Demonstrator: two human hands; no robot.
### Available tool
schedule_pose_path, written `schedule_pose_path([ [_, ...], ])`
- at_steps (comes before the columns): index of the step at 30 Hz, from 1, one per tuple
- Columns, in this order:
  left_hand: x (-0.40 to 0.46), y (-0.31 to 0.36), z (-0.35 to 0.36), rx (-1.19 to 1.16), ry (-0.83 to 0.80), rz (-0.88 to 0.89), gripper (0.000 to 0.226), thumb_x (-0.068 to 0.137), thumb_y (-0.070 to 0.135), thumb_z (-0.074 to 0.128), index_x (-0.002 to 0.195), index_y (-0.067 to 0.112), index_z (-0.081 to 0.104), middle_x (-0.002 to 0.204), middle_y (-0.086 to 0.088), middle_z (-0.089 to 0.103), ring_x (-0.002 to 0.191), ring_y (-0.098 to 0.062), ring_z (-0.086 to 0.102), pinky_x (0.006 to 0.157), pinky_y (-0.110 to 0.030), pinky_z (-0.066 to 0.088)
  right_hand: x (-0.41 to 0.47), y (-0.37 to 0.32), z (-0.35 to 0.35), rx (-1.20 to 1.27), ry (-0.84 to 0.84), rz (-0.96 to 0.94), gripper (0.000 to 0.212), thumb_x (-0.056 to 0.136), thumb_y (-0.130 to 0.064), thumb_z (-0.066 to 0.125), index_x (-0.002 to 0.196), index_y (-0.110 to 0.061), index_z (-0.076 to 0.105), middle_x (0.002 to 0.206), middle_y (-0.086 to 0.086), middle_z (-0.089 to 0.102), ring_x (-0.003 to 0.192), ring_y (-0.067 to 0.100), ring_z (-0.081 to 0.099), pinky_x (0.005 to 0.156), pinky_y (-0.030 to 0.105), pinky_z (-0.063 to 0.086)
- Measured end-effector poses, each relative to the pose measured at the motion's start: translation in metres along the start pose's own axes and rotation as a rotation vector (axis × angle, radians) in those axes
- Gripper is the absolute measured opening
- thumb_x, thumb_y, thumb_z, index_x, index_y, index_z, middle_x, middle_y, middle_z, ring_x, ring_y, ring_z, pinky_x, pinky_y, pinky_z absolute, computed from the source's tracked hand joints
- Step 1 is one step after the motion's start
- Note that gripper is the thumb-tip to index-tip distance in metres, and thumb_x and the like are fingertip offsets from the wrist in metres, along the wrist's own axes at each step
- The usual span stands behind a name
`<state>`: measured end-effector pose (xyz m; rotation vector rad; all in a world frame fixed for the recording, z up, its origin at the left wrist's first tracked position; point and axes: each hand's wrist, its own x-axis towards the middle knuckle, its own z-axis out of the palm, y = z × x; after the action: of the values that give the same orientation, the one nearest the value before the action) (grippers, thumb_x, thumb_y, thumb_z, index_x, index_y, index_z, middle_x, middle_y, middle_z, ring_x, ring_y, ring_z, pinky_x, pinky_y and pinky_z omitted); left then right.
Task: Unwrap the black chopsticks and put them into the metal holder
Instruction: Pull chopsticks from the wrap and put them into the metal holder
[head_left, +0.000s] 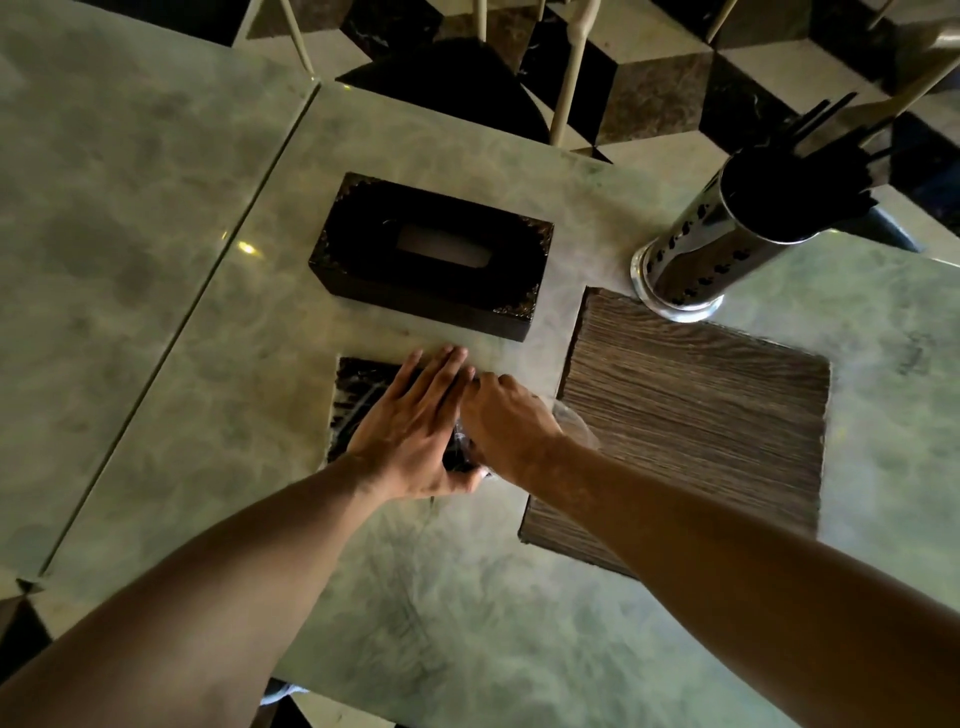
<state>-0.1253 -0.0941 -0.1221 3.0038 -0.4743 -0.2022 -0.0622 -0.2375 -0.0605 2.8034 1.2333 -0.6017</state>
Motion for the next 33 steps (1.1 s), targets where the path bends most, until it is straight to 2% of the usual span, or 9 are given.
schedule_pose_path([
  [4,0.0,-0.001,0.001,-0.007,0.017,-0.003,0.115,0.079,0.079,0.044,0.155,-0.007,0.026,0.164,-0.028,0.023,0.155,-0.038,0.019,0.127,-0.055,0.014,-0.001,0.001,0.0,0.101,0.001,0.075,0.042,0.088,-0.019,0.066,0.125,-0.002,0.055,0.108,0.014,0.063,0.095,0.029,0.064,0.079,0.038,0.055],
  [8,-0.001,-0.001,0.001,-0.018,0.043,0.004,0.114,0.08,0.078,0.047,0.153,-0.008,0.028,0.163,-0.029,0.026,0.154,-0.039,0.021,0.125,-0.056,0.018,-0.003,0.006,0.001,0.06,-0.005,0.064,0.044,0.081,-0.031,0.074,0.115,-0.007,0.062,0.1,0.01,0.065,0.088,0.026,0.065,0.071,0.034,0.054],
  [10,-0.001,-0.001,0.001,-0.032,0.056,0.004,0.113,0.08,0.078,0.048,0.152,-0.008,0.031,0.162,-0.029,0.027,0.154,-0.04,0.022,0.125,-0.056,0.02,-0.003,0.01,0.0,0.057,-0.014,0.005,0.051,0.079,-0.035,0.075,0.117,-0.005,0.059,0.103,0.01,0.064,0.09,0.027,0.064,0.074,0.036,0.054],
  [14,0.0,0.0,0.002,-0.045,0.063,0.002,0.111,0.079,0.077,0.047,0.15,-0.007,0.036,0.161,-0.029,0.03,0.153,-0.041,0.024,0.124,-0.057,0.02,-0.001,0.01,-0.004,0.026,-0.028,-0.068,0.044,0.086,-0.029,0.068,0.12,-0.002,0.057,0.112,0.012,0.063,0.098,0.026,0.063,0.082,0.037,0.053],
  [18,0.001,-0.002,0.003,-0.047,0.08,0.009,0.108,0.077,0.074,0.053,0.149,-0.005,0.037,0.159,-0.028,0.033,0.151,-0.041,0.027,0.125,-0.056,0.02,0.004,0.009,-0.008,-0.112,-0.063,-0.122,0.036,0.094,-0.025,0.056,0.121,-0.001,0.058,0.108,0.013,0.067,0.091,0.028,0.067,0.069,0.038,0.055],
  [22,-0.001,-0.002,0.004,-0.046,0.09,0.013,0.105,0.078,0.07,0.055,0.149,-0.005,0.037,0.159,-0.029,0.034,0.152,-0.041,0.027,0.124,-0.057,0.022,0.002,0.014,-0.011,-0.223,-0.057,-0.249,0.03,0.096,-0.022,0.053,0.116,-0.001,0.06,0.105,0.014,0.069,0.086,0.028,0.069,0.065,0.038,0.055],
  [27,0.0,-0.001,0.002,-0.036,0.081,0.012,0.106,0.077,0.07,0.056,0.149,-0.006,0.038,0.16,-0.028,0.033,0.153,-0.039,0.026,0.122,-0.057,0.025,-0.001,0.02,-0.009,-0.216,-0.078,-0.252,0.031,0.093,-0.017,0.049,0.118,0.0,0.057,0.109,0.015,0.065,0.09,0.031,0.067,0.061,0.037,0.049],
  [30,0.0,-0.002,0.003,-0.03,0.076,0.013,0.106,0.078,0.07,0.055,0.15,-0.006,0.038,0.16,-0.028,0.032,0.153,-0.039,0.024,0.123,-0.056,0.025,-0.002,0.02,-0.008,-0.195,-0.067,-0.245,0.034,0.094,-0.022,0.049,0.12,-0.001,0.056,0.11,0.013,0.065,0.09,0.031,0.066,0.062,0.038,0.052],
  [33,0.001,-0.003,0.006,-0.031,0.066,0.017,0.104,0.082,0.072,0.048,0.151,-0.005,0.035,0.162,-0.027,0.03,0.155,-0.038,0.021,0.123,-0.056,0.024,-0.004,0.027,-0.006,-0.208,-0.092,-0.238,0.034,0.095,-0.029,0.05,0.115,-0.003,0.057,0.102,0.011,0.065,0.083,0.029,0.064,0.058,0.037,0.048],
])
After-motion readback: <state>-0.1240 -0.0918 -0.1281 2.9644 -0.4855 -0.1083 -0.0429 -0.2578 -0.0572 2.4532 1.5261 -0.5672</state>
